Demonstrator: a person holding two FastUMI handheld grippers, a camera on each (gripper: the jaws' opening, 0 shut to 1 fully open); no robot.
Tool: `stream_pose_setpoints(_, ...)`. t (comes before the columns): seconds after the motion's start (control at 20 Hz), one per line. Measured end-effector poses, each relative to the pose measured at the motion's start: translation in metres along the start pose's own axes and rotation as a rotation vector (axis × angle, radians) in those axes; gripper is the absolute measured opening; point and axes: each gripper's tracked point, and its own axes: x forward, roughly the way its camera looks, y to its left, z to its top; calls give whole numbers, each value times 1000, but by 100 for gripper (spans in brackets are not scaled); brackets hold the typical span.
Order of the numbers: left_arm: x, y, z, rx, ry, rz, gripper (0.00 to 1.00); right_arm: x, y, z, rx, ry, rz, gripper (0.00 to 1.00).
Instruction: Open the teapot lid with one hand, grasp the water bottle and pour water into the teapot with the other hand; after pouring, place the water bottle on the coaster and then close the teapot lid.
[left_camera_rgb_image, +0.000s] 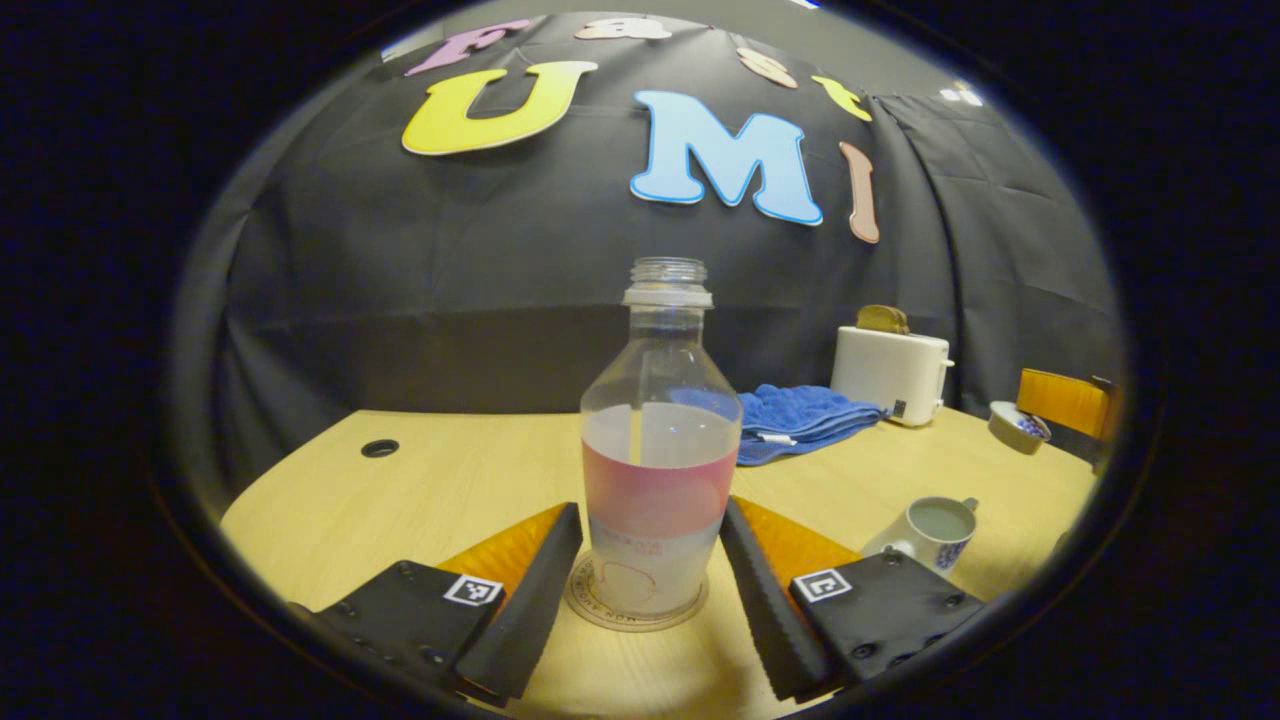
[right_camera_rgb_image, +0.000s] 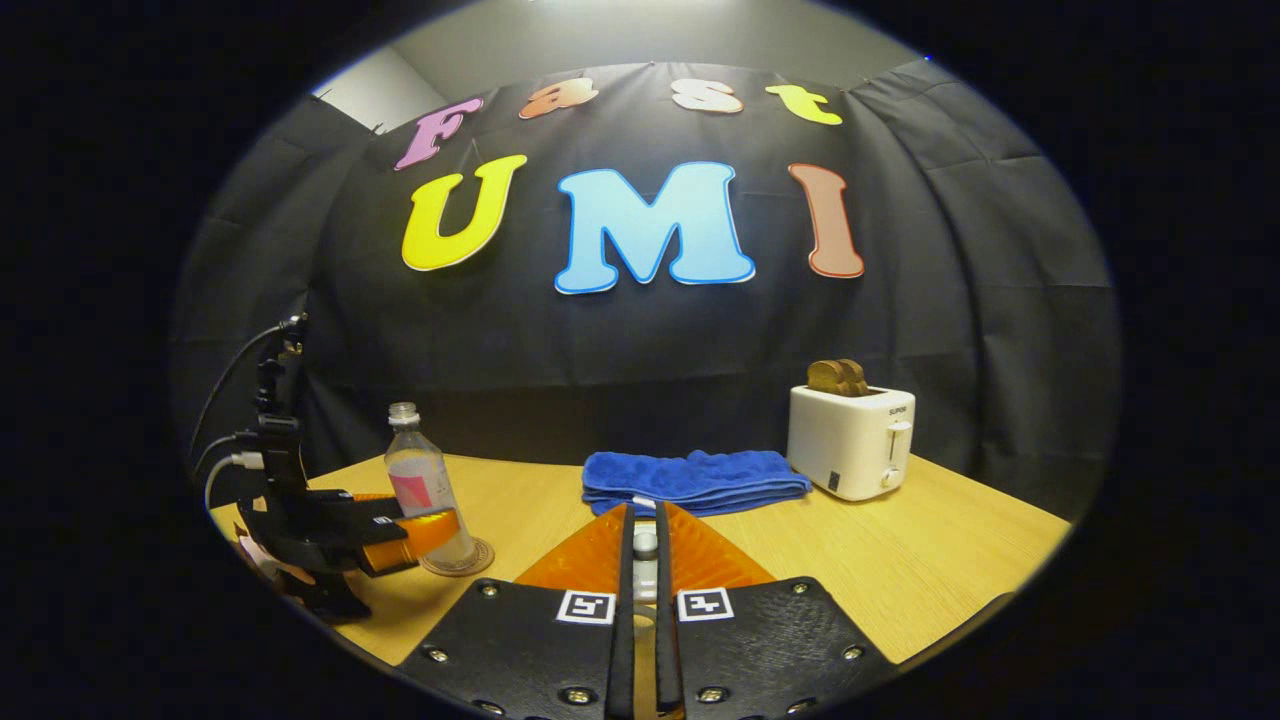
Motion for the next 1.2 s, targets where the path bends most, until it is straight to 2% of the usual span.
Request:
stream_pose_setpoints(0.1,-4,1,2,-6,2,4,100,8,11,-9,13,25,37,8)
stream_pose_setpoints(0.45,-19,2,-2,-45,31,0,100,21,33,-43,67,136,111,8)
stream_pose_setpoints(0.75,-25,1,-1,-18,34,-1,100,24,39,-55,75,169,126,8)
stream_pose_setpoints(1.0,-37,-3,-2,28,26,6,100,25,37,-64,79,196,116,8)
stream_pose_setpoints(1.2,-50,-2,1,25,7,18,100,25,35,-66,88,198,105,8)
